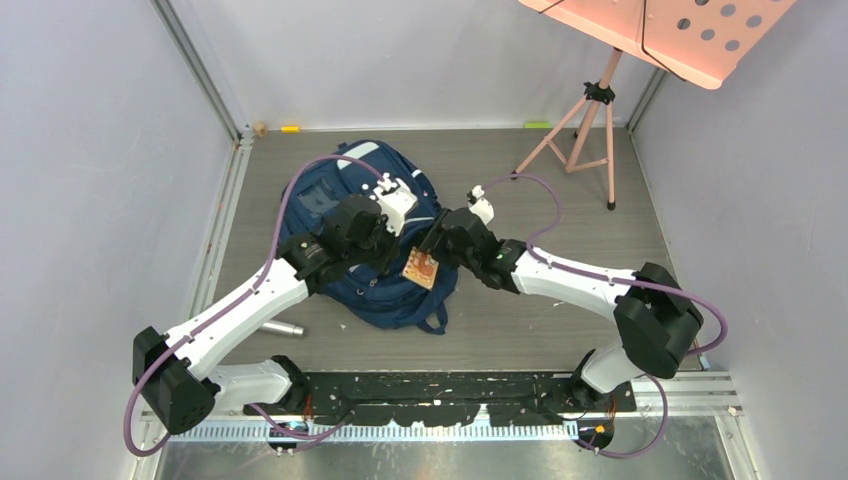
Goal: Pack the student bag
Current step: Place the stationery in the student bag.
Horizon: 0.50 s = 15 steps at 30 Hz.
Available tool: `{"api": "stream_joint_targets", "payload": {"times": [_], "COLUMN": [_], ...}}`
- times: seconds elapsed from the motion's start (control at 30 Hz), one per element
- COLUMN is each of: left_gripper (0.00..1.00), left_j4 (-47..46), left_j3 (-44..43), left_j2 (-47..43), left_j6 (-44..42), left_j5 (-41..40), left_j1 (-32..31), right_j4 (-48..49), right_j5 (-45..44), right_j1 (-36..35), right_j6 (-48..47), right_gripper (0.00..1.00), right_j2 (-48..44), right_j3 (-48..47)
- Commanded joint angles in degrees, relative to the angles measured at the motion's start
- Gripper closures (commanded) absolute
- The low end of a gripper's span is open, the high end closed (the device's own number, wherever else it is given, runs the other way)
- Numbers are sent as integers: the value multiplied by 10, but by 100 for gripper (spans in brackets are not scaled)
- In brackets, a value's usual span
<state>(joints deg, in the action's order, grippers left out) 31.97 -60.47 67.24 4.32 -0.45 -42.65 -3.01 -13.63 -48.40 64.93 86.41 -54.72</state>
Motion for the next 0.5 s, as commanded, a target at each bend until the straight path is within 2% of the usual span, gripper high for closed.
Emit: {"api": "stream_joint_targets", "payload": {"times": [0.0, 0.23, 0.47], "left_gripper": [100, 100, 100], "left_j4": [-67, -69, -59], "left_j3": [-18, -18, -21], "left_j2": [-17, -15, -16], "left_j6": [22, 23, 29], "left_j5": [83, 97, 53], "left_j1": [-15, -15, -12], "right_j4": [128, 216, 175], "right_j5": [-68, -105, -144], "right_j1": [0, -6, -22], "right_j6": [55, 92, 66], "right_gripper": [83, 88, 85], "right_j2": [-8, 19, 8], "right_j3": [-3, 8, 11]}}
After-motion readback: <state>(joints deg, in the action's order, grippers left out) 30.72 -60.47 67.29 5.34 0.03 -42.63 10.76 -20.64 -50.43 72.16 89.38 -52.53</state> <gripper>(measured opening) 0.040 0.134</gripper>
